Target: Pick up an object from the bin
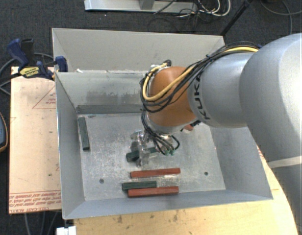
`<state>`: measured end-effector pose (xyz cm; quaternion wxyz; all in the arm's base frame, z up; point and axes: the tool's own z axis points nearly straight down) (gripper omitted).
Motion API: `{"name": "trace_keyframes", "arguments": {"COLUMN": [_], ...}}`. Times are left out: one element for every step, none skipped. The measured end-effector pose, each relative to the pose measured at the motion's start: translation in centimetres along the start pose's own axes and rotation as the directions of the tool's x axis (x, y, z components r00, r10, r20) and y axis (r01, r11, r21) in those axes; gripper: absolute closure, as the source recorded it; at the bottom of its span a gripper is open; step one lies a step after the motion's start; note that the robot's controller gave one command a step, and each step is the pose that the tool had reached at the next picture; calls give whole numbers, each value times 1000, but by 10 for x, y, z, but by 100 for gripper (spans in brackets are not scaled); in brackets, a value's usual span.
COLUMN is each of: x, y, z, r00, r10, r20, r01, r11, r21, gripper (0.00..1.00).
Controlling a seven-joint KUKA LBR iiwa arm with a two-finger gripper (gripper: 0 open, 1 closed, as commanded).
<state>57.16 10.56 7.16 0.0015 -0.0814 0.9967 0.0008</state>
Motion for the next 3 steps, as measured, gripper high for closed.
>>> {"name": "trace_keyframes", "arguments": {"x": [-4,4,4], "y": [22,-4,-17], "z": [0,-94,-157], "r00": [949,902,912], "r10": [-317,-431,-409], "r20": [3,6,6], "r01": [317,431,409], "r11": [949,902,912], "r21": [0,4,4], "gripper": [100,100,100]}}
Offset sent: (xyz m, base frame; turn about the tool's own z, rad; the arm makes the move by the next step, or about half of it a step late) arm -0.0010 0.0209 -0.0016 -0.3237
